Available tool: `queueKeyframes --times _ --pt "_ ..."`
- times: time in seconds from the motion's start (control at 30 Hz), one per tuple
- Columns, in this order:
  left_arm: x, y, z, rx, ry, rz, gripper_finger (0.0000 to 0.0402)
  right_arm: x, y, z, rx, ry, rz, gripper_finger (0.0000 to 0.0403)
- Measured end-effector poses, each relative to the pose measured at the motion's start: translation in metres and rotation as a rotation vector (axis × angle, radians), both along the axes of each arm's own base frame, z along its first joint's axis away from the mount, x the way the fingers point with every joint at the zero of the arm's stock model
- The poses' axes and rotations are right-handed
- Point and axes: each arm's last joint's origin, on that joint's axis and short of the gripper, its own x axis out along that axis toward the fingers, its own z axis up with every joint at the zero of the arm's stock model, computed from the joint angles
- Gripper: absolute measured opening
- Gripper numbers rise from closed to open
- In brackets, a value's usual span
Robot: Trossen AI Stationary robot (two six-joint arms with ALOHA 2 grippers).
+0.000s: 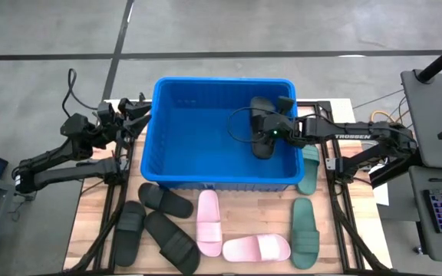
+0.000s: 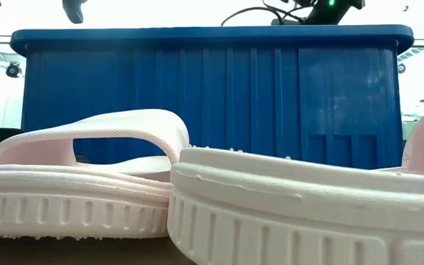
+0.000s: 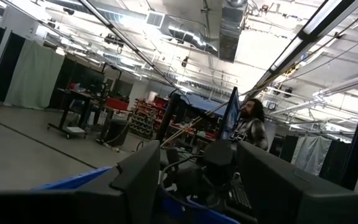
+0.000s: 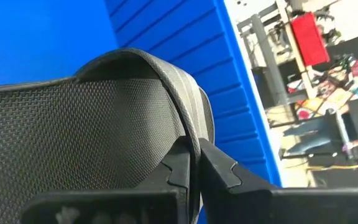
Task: Pick and place slides into bin
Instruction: Put the black slide into the blue bin
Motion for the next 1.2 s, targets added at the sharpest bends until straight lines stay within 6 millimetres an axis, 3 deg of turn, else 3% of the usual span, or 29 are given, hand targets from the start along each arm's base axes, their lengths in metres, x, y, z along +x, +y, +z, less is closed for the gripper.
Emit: queueKeyframes --times 0.6,1.2 --pt "0.000 0.000 -0.001 -0.004 0.001 0.012 0.0198 -0.007 -0.030 -0.011 -0.004 0.081 0.045 0.0008" --pt "0.003 0.002 -0.008 -0.023 0.029 0.040 0.0198 -0.013 -0.039 -0.036 0.017 0.094 0.064 0.0008"
